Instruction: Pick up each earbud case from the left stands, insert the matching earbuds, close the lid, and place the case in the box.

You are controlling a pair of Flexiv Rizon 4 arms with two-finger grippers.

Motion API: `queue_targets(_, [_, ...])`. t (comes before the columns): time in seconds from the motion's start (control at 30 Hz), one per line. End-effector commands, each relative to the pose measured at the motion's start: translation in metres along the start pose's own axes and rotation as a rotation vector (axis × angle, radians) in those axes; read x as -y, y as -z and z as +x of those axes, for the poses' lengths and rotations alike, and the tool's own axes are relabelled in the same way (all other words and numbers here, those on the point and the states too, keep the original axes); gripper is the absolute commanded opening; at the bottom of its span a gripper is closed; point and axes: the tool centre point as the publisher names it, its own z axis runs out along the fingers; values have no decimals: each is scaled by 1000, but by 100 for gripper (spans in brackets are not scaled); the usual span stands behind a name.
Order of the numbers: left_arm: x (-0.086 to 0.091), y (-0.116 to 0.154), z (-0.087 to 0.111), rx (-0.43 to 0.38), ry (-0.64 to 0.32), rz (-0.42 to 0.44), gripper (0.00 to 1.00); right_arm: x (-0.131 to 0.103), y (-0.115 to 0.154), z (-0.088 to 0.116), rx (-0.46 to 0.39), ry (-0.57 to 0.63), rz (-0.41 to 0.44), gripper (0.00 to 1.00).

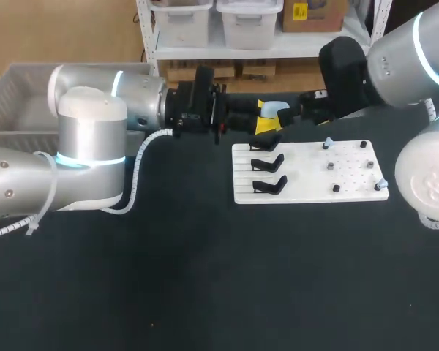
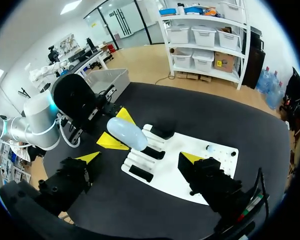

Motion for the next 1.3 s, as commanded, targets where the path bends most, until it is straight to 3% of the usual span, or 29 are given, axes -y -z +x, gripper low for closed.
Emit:
queue_targets(0.03, [-1,0,0,0,0,2,0,4,-6,-5,-6,-5,-1,100])
queue_targets(0.73, [-1,0,0,0,0,2,0,18,-11,-17,6,-46,30,100])
queue_targets(1.0, [-1,0,0,0,0,2,0,18,-3,-29,53,-55,49,100])
queue_targets(1.17, [-1,0,0,0,0,2,0,19,17,-41,118,-8,118,100])
queue_targets(1.3, [-1,0,0,0,0,2,0,25,34,-47,117,65,211,100])
